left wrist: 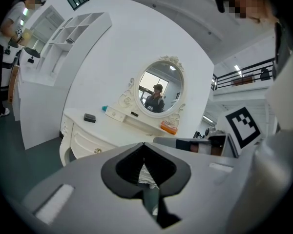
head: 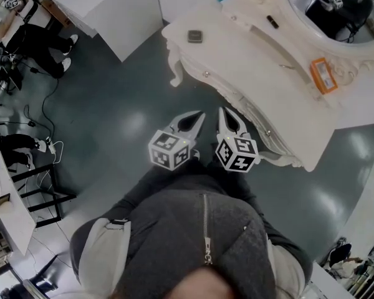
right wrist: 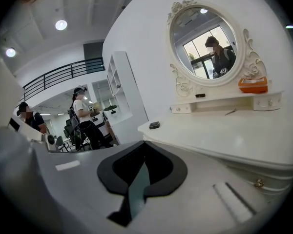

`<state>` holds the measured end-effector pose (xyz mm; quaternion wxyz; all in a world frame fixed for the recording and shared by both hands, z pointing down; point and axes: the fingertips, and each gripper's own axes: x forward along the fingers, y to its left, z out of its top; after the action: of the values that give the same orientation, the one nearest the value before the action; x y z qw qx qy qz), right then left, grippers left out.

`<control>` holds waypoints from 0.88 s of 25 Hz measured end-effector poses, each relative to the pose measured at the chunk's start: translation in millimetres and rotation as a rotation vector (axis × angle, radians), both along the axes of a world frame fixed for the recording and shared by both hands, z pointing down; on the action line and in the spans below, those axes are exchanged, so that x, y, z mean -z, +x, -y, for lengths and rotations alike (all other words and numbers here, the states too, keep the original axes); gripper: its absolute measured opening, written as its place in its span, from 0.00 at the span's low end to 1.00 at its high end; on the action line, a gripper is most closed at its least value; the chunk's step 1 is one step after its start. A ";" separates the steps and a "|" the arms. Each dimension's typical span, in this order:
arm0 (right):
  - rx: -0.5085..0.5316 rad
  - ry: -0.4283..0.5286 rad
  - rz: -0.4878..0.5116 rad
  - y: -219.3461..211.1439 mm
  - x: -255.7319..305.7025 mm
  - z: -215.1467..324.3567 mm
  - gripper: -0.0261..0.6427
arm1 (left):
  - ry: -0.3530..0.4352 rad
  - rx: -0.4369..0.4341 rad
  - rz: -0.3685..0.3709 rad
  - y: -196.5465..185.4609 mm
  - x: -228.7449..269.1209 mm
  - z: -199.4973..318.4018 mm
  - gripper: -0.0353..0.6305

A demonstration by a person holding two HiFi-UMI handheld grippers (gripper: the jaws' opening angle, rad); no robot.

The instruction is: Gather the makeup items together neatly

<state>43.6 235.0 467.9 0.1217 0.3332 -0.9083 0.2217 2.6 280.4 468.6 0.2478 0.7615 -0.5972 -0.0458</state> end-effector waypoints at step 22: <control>-0.032 -0.010 0.011 6.8 -1.7 14.9 0.04 | -0.034 -0.019 -0.001 -4.0 -8.3 19.5 0.07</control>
<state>50.4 220.1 469.6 0.1150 0.3460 -0.9023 0.2302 -1.5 260.9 476.9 0.2614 0.7627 -0.5906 -0.0340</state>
